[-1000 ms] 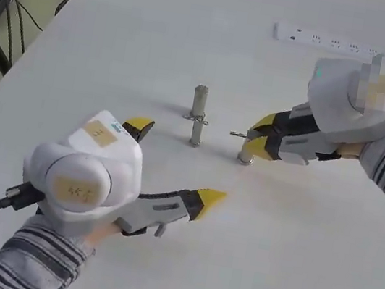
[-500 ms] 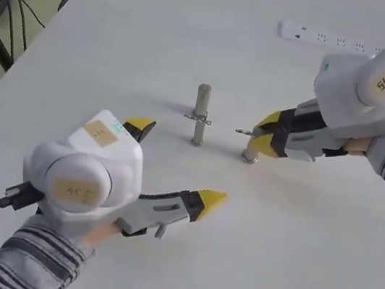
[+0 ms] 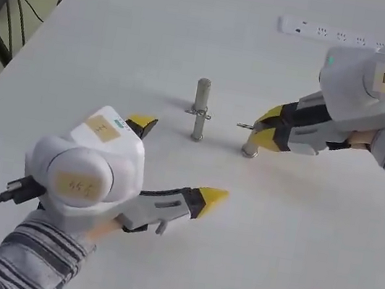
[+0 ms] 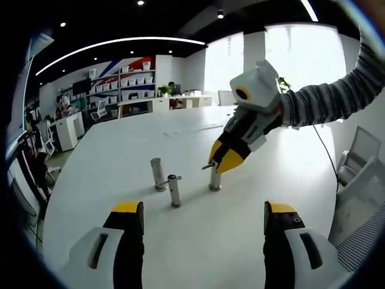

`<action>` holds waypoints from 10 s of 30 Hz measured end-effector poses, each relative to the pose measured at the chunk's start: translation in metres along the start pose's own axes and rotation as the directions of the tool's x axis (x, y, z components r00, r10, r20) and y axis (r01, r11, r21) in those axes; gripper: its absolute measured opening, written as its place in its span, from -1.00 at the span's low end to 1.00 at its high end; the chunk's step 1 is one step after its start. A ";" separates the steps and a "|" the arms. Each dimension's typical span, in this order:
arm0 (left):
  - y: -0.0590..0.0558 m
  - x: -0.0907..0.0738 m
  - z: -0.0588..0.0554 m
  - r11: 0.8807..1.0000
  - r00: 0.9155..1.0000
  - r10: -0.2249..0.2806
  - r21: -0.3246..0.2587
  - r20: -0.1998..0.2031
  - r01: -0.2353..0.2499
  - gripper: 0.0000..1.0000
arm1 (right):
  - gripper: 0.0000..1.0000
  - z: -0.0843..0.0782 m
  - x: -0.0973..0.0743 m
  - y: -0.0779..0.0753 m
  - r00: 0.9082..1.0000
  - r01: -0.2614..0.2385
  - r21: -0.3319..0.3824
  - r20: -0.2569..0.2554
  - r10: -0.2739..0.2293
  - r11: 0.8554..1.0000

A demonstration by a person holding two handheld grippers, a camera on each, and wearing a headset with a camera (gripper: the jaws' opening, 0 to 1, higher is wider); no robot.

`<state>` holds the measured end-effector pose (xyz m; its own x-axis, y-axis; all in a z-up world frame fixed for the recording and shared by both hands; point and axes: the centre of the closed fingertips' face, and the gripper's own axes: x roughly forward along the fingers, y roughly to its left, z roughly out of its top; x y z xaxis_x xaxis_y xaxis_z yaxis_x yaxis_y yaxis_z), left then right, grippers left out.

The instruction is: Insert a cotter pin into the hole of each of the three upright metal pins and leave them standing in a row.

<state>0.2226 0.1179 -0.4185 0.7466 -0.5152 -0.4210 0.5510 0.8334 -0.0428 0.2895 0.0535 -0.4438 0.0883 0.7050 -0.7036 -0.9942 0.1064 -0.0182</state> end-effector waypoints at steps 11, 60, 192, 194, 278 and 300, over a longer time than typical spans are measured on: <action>-0.002 0.000 0.001 1.000 1.000 -0.003 0.003 0.001 0.003 0.63 | -0.73 0.000 0.000 0.000 1.000 0.011 -0.055 -0.004 -0.011 0.998; 0.000 -0.010 -0.002 1.000 1.000 0.021 -0.016 -0.005 -0.021 0.73 | -0.81 0.067 0.076 -0.048 0.980 0.111 0.225 0.137 -0.145 0.968; -0.023 -0.026 0.015 1.000 1.000 0.028 0.011 0.004 -0.028 0.75 | -0.53 -0.045 -0.070 0.009 0.959 0.283 0.178 -0.047 -0.279 0.942; -0.022 -0.026 0.016 0.999 1.000 0.029 0.013 0.008 -0.029 0.75 | -0.53 -0.051 -0.071 0.003 0.959 0.284 0.171 -0.076 -0.274 0.944; -0.025 0.006 0.034 0.997 0.996 -0.077 -0.016 -0.035 0.077 0.23 | -1.00 -0.011 -0.064 -0.003 0.981 0.123 -0.243 -0.118 -0.156 0.962; -0.044 0.010 0.051 0.921 0.977 -0.208 -0.329 0.037 0.208 -0.58 | -1.00 0.025 -0.050 0.061 0.997 0.058 -0.408 -0.026 -0.075 0.911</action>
<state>0.2251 0.0656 -0.3746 0.6290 -0.6842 -0.3691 0.5401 0.7261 -0.4255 0.2258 0.0423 -0.3915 0.1609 0.6766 -0.7185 -0.9260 -0.1484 -0.3470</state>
